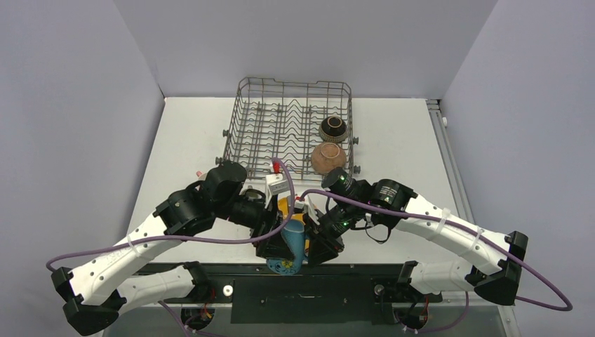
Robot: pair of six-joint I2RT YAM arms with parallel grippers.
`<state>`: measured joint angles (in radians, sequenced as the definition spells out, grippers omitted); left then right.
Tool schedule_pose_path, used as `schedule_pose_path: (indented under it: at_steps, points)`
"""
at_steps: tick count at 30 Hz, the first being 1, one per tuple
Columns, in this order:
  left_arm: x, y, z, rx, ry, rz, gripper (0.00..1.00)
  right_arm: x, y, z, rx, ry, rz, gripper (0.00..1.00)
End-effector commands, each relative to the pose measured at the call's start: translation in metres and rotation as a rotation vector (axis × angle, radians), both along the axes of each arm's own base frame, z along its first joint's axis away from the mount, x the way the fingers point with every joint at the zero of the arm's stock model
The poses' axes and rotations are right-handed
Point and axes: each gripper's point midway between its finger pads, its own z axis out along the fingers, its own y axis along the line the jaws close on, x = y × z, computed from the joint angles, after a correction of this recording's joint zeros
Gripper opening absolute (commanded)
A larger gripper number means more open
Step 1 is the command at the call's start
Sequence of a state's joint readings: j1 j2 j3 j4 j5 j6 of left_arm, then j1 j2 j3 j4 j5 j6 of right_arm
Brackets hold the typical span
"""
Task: Load the mixed dishes into the dish rack
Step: Pick up the cup at the center of the board.
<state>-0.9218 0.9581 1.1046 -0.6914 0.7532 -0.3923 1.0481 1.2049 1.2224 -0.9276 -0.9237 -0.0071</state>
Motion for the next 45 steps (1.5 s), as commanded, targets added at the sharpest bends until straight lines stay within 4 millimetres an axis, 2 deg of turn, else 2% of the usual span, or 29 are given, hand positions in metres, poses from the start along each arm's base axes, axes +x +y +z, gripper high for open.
schedule_pose_path:
  at_steps: [1,8,10,13,14,15,16,17,18,21,31,38,45]
  points:
    - [-0.001,-0.006,0.014,-0.061,-0.03,-0.022,0.96,0.0,0.009,0.031,0.146,-0.069,0.023,0.0]
    - [0.001,-0.008,0.012,-0.062,-0.026,-0.018,0.77,0.0,0.008,0.028,0.141,-0.067,0.024,0.0]
    - [0.002,-0.009,0.012,-0.06,-0.026,-0.012,0.68,0.0,0.008,0.028,0.142,-0.068,0.025,0.0]
    - [0.004,-0.011,0.011,-0.06,-0.027,-0.008,0.43,0.0,0.008,0.027,0.139,-0.07,0.024,0.0]
    - [0.006,-0.012,0.012,-0.063,-0.031,-0.003,0.37,0.0,0.007,0.027,0.138,-0.072,0.023,0.0]
    - [0.006,-0.013,0.012,-0.064,-0.032,0.001,0.23,0.0,0.007,0.026,0.136,-0.073,0.024,0.0]
    - [0.008,-0.013,0.012,-0.062,-0.037,0.011,0.16,0.0,0.006,0.026,0.135,-0.074,0.024,0.03]
    - [0.009,-0.013,0.013,-0.064,-0.041,0.016,0.04,0.0,0.006,0.025,0.132,-0.074,0.024,0.06]
    - [0.011,-0.013,0.013,-0.061,-0.044,0.025,0.0,0.0,0.006,0.025,0.134,-0.075,0.024,0.13]
    - [0.013,-0.014,0.016,-0.068,-0.054,0.035,0.0,0.001,0.004,0.025,0.138,-0.083,0.014,0.26]
    - [0.016,-0.015,0.017,-0.077,-0.067,0.046,0.0,0.018,-0.007,0.035,0.207,-0.085,-0.148,0.48]
    - [0.03,-0.014,0.018,-0.055,-0.101,0.107,0.0,0.05,-0.029,0.034,0.192,-0.144,-0.321,0.53]
    - [0.068,-0.012,0.009,0.023,-0.125,0.266,0.0,0.071,-0.041,0.048,0.231,-0.203,-0.494,0.53]
